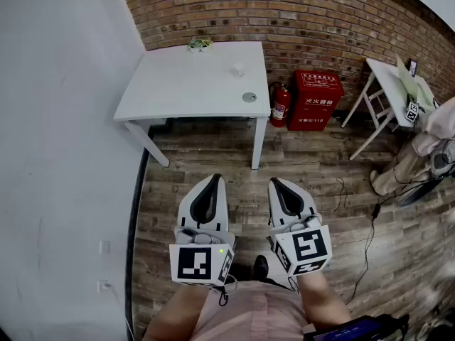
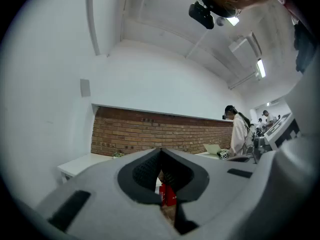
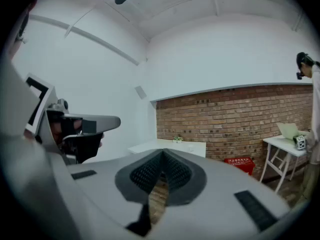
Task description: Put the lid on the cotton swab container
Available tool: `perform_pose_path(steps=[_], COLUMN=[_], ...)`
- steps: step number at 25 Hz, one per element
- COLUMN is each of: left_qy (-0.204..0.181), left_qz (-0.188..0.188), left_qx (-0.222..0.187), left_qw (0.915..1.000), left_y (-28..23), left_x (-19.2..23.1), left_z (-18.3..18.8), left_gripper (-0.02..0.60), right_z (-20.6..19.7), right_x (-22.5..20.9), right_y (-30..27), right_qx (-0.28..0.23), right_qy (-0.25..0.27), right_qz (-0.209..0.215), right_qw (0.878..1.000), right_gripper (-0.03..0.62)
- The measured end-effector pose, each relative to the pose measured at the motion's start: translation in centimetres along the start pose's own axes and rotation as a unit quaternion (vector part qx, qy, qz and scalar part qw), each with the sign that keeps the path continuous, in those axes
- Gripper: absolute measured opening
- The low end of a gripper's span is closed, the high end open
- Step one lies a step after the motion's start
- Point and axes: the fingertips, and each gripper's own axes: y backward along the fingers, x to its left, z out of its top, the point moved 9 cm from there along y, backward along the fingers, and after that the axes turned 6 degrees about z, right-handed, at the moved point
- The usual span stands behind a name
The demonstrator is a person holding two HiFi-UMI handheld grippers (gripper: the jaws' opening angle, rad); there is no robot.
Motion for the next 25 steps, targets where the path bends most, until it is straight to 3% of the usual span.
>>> perform_pose_path(steps=[6,10,11,12,13,25], left_qy=[-0.002,-0.013,-0.012,-0.009,-0.007,-0.006], left_qz=[0.001,0.027,0.032,0.036,0.038,0.065], left_qx=[0.001,0.007,0.006,0.004,0.001,0.002], left_qw=[1.0,0.9995,0.9994,0.9993,0.9993,0.9979], left_y=[0.0,0.0,0.0,0.0,0.0,-0.8], left_x=[-0.5,-0.9,-1.0,-1.1,-1.3,-3.5], left_z=[-0.1,-0.2,-0.2,-0.2,-0.2,-0.9], left_gripper=[0.006,0.008,0.034,0.106,0.145,0.141], right_z=[-0.1,-0.1,-0.2,-0.3,-0.4,-0.5], right_x=[-0.4,-1.1,-1.3,-1.6,-1.8,-5.0], right_y=[0.2,0.6,0.6,0.5,0.5,0.1], right_qx=[-0.001,-0.013,-0.011,-0.006,-0.001,0.002], right_qy=[-0.001,-0.004,-0.005,-0.008,-0.01,0.001], right_qz=[0.002,-0.01,-0.009,-0.005,-0.003,0.009], right_qw=[1.0,1.0,1.0,1.0,1.0,1.0], right_gripper=[0.003,0.006,0.023,0.144,0.172,0.166])
